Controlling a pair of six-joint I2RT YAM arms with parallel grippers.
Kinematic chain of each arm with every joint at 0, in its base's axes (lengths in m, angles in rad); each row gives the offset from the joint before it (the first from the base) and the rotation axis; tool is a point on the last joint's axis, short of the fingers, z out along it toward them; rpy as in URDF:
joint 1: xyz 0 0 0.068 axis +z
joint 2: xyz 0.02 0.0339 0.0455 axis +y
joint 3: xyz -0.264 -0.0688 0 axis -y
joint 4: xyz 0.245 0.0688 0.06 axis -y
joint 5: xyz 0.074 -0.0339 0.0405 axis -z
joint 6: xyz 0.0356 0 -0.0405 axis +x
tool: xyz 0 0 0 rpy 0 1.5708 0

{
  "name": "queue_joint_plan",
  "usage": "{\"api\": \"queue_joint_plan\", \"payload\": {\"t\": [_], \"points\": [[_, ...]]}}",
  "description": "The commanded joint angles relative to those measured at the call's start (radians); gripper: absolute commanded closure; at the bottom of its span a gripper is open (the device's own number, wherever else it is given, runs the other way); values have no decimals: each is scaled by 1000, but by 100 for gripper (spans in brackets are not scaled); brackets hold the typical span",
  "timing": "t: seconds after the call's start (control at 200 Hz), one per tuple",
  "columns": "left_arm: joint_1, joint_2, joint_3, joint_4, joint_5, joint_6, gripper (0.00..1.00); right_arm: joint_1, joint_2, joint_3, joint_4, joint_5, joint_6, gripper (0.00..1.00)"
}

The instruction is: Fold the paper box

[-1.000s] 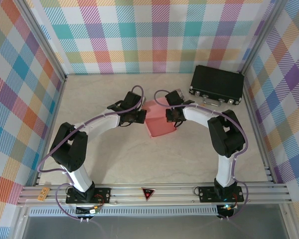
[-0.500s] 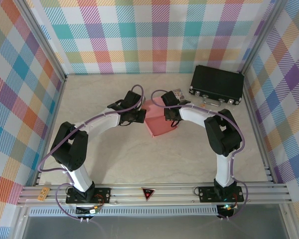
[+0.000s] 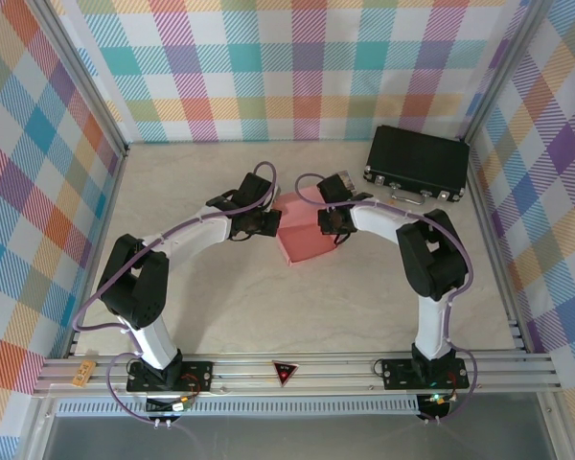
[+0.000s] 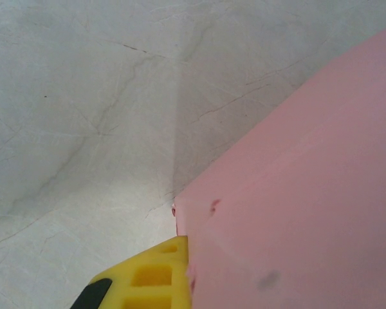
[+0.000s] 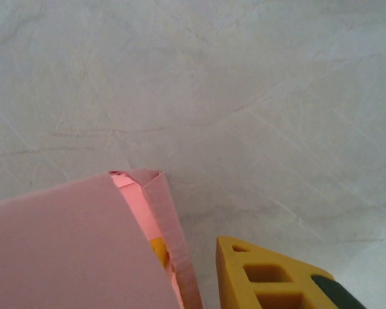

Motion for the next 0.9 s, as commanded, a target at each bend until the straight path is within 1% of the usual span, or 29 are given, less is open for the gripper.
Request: {"api": "queue_joint_plan", "payload": {"t": [0.0,0.235,0.31,0.445,0.59,0.895], "points": [[-3,0,33,31,39,29,100,-8,-25,-70,-48,-107,-42,71],[-4,-14,24,28,80,73,100,-41,-100,-134,4,-188,-31,58],[-4,-19,17,28,85,87,100,-48,-126,-158,23,-207,-27,55],[-5,-31,-4,29,86,114,100,-71,-174,-210,76,-276,-8,50],[-5,-49,-30,37,79,132,100,-94,-211,-243,96,-291,25,45],[-13,-62,-39,29,74,150,100,-127,-294,-304,152,-348,42,39]]}}
